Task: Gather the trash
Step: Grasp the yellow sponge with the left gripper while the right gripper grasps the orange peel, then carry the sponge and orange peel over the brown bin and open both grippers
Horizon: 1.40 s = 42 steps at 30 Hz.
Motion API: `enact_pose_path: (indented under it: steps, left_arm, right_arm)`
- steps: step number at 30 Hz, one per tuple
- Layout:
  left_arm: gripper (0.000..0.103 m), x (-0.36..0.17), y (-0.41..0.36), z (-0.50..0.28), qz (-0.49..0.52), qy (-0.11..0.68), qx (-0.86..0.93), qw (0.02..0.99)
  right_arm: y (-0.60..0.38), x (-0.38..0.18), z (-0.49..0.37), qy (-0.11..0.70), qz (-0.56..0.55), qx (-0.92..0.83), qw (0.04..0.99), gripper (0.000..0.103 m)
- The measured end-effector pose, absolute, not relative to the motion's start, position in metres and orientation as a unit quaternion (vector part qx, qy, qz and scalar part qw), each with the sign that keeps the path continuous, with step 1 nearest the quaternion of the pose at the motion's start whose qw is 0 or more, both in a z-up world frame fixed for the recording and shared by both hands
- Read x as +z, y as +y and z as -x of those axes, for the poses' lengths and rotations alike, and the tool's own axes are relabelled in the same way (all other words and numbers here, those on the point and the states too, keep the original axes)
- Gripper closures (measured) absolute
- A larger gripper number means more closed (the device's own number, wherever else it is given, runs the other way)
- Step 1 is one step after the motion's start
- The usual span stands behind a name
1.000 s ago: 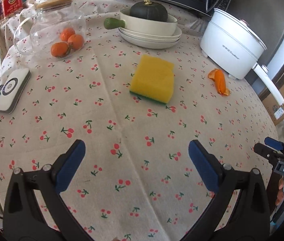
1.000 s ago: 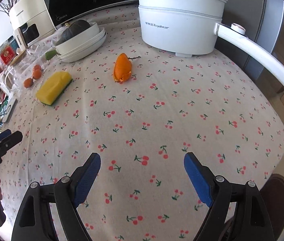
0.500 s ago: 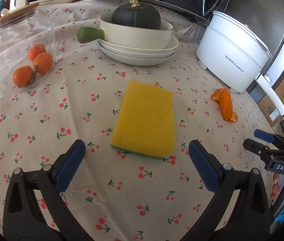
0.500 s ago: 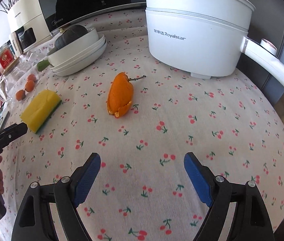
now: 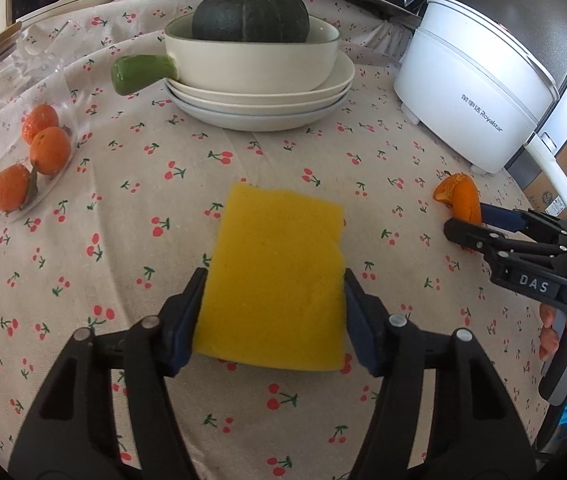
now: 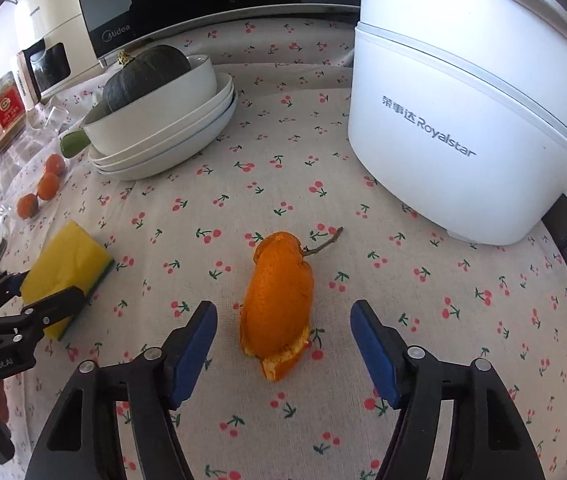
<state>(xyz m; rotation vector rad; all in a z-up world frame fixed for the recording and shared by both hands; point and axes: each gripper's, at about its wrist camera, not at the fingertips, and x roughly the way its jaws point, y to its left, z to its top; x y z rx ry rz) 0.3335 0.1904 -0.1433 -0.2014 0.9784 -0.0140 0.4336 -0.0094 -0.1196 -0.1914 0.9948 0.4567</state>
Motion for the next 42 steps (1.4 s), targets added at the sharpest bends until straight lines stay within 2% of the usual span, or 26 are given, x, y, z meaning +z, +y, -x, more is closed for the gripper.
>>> enact_pose_path:
  steps: [2,4,7,18,32,42]
  left_arm:
    - [0.040,-0.142,0.192,-0.330,0.107,0.473,-0.008,0.874]
    - [0.041,-0.141,0.194,-0.325,0.113,0.475,-0.010,0.872]
    - [0.041,-0.138,0.197,-0.314,0.116,0.478,-0.005,0.870]
    - [0.041,-0.116,0.200,-0.249,0.166,0.464,-0.008,0.870]
    - [0.041,-0.071,0.159,-0.198,0.157,0.434,-0.043,0.886]
    - [0.041,-0.069,0.125,-0.181,0.140,0.442,-0.089,0.882]
  right_arm:
    - [-0.004,-0.122,-0.433,0.470,0.100,0.222,0.848,0.062]
    - [0.002,-0.120,-0.429,0.468,0.116,0.227,0.846,0.077]
    - [0.005,-0.114,-0.416,0.463,0.139,0.236,0.843,0.082]
    - [-0.044,-0.072,-0.354,0.455,0.111,0.229,0.853,0.083]
    - [-0.095,-0.032,-0.267,0.436,0.085,0.242,0.863,0.083]
    - [-0.134,-0.023,-0.223,0.428,0.054,0.238,0.870,0.083]
